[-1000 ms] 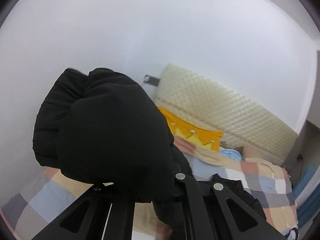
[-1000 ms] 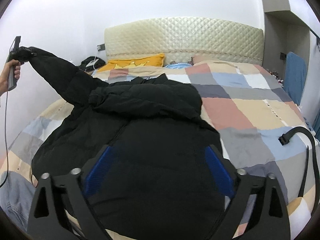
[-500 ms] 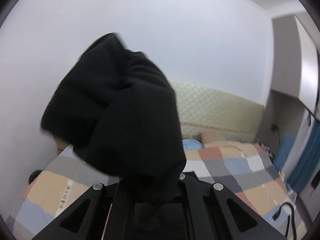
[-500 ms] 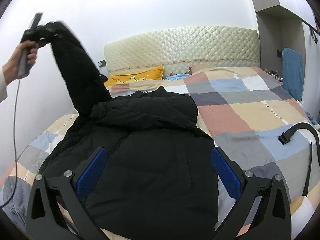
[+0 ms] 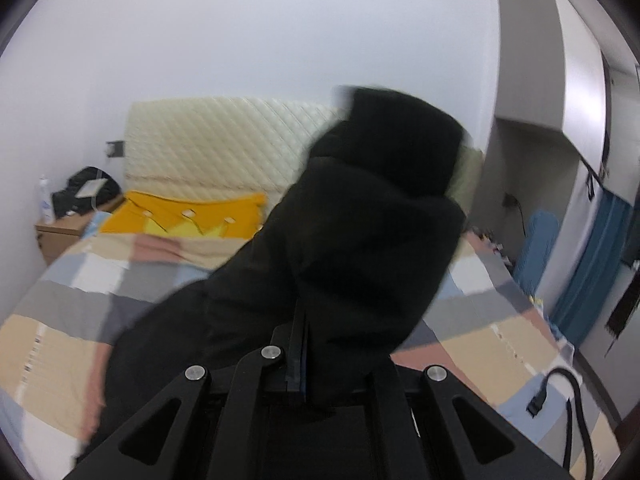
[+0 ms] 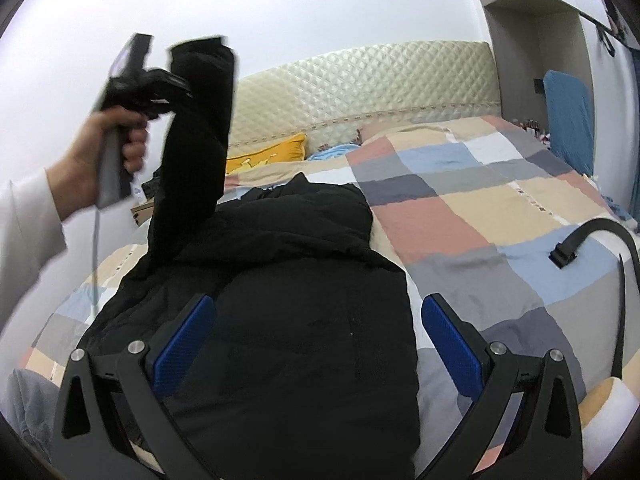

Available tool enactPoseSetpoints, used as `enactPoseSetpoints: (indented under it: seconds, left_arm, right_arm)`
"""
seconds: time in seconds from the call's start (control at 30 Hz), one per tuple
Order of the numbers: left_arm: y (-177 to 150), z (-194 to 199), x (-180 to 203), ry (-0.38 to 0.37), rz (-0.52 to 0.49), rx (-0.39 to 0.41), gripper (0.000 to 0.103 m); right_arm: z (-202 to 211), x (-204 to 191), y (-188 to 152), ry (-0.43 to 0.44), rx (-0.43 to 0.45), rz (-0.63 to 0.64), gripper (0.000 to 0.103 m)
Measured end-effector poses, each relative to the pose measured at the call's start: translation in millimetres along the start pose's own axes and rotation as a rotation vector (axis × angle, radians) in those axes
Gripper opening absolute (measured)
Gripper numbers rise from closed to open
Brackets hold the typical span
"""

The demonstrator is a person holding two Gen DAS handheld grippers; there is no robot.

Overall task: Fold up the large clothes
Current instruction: 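Lift the sleeve with the left gripper and swing it over the body, then lay the sleeve onto the jacket body and open the left gripper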

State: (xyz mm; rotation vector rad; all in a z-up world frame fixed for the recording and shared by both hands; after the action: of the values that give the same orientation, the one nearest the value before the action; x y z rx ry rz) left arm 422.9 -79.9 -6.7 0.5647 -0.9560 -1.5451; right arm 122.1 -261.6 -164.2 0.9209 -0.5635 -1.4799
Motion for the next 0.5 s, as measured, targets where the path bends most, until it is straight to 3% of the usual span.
enactPoseSetpoints:
  seconds: [0.17,0.3,0.4,0.5]
  left_arm:
    - [-60.8,-81.6,52.6,-0.055,-0.046,-0.152,0.005]
    - [-109.1,-135.6,73.2,-0.033,-0.094,-0.241,0.005]
    - [-140.5,-165.7,82.7,-0.023,-0.116,-0.295,0.007]
    - [-157.2,-172.0,71.8,-0.016,-0.122,-0.297,0.008]
  right_arm:
    - [-10.9,17.3,-1.5,0.002,-0.016,-0.058,0.103]
    - [-21.1,27.2,-2.7,-0.015,-0.03,-0.088,0.103]
    - [-26.1,31.5,-5.0,-0.013,-0.038,-0.102,0.103]
    - [-31.9,35.8,-6.9,-0.01,-0.05,-0.118,0.103]
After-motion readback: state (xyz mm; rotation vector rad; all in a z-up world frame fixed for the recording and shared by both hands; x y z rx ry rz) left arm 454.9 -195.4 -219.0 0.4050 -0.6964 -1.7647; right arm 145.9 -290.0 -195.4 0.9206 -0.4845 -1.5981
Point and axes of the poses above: each gripper's, at about its wrist camera, not at the fingertips, and z roughly against the way its jaws point, x to its right, y to its top, the point moved 8 cm from there along -z, roughly the way its jaws point, and after that the axes turned 6 degrees about -x, right-handed, at the moved point
